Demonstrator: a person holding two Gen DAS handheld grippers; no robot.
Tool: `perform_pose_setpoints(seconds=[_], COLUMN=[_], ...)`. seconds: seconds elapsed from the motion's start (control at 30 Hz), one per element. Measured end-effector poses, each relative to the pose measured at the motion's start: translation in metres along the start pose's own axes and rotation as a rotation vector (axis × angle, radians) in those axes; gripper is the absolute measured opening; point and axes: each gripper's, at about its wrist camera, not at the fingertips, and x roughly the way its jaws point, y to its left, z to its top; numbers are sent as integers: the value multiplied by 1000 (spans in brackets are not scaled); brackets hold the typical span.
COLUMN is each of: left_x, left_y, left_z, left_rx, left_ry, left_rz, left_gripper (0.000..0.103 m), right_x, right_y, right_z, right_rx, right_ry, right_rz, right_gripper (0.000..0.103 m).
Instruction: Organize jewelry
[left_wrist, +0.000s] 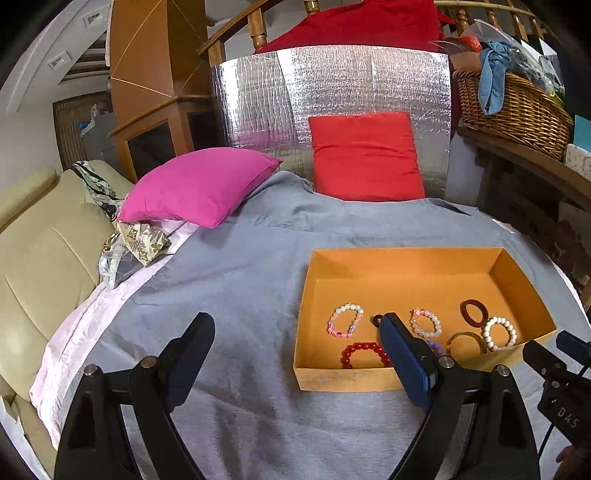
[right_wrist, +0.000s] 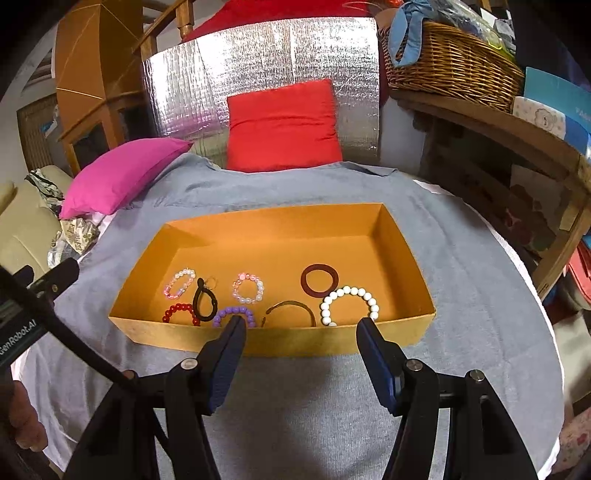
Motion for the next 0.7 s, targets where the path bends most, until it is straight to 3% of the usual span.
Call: perform_pose_setpoints(seconds=[0.33, 0.7], left_x=[9, 13], left_y=[10, 2], left_z=[-9, -11], left_rx=[5, 22], left_ry=[12, 21], left_rz=[14, 17], left_gripper=[91, 91], right_x=[8, 8], right_y=[10, 15], right_z=[-2, -2], right_rx=[-4, -45], right_ry=[26, 5], right_rz=[-12, -84], right_gripper=[66, 66])
